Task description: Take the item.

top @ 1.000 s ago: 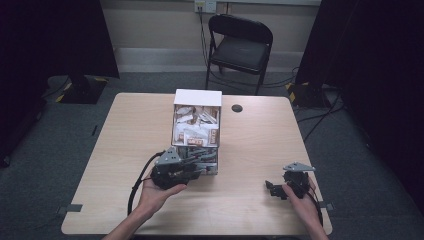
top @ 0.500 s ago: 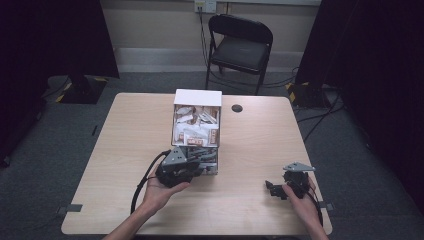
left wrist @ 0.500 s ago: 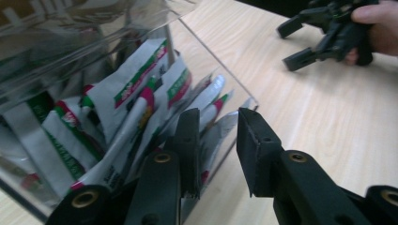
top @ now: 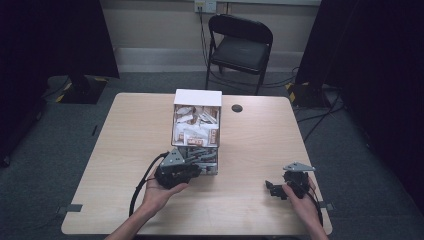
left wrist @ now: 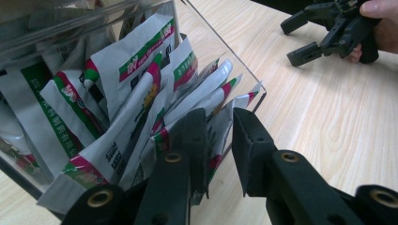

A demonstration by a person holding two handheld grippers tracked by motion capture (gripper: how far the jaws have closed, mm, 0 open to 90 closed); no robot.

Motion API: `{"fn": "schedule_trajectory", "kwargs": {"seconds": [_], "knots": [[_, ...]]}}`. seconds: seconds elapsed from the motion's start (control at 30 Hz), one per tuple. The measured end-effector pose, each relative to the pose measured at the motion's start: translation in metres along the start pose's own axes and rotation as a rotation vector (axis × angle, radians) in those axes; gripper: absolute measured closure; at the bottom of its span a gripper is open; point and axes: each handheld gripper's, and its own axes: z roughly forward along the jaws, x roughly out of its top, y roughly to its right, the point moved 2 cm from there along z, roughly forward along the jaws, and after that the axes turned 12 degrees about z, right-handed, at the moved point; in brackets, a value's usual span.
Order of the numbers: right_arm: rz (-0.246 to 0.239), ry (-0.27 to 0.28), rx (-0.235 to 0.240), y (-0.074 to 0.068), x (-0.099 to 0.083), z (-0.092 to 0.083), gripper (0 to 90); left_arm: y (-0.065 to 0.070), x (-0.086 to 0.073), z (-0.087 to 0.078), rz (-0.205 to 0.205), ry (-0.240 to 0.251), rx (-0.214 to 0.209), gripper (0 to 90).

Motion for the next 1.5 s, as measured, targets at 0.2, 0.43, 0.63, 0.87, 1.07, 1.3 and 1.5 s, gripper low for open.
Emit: {"fn": "schedule_trajectory", "kwargs": {"seconds": [0.2, 0.43, 0.63, 0.87, 1.07, 1.3, 1.5], "knots": [[0.000, 0.000, -0.001, 0.000, 0.000, 0.000, 0.0, 0.001, -0.004, 0.004, -0.010, 0.025, -0.003, 73.4], [0.001, -0.001, 0.000, 0.000, 0.000, 0.000, 0.0, 0.001, -0.005, 0.003, -0.013, 0.043, -0.001, 80.1], [0.001, -0.001, 0.000, 0.000, 0.000, 0.000, 0.0, -0.002, -0.007, 0.002, -0.016, 0.036, 0.013, 87.0], [-0.001, -0.001, 0.001, 0.000, 0.000, 0.000, 0.0, -0.004, -0.010, 0.005, -0.040, 0.054, 0.022, 83.3], [-0.001, -0.001, 0.001, 0.000, 0.000, 0.000, 0.0, -0.005, -0.010, 0.006, -0.048, 0.050, 0.011, 89.4], [-0.001, -0.001, 0.001, 0.000, 0.000, 0.000, 0.0, -0.007, -0.010, 0.004, -0.069, 0.061, 0.003, 90.0], [-0.001, -0.001, 0.001, 0.000, 0.000, 0.000, 0.0, -0.006, -0.008, -0.003, -0.089, 0.091, 0.000, 90.0]]}}
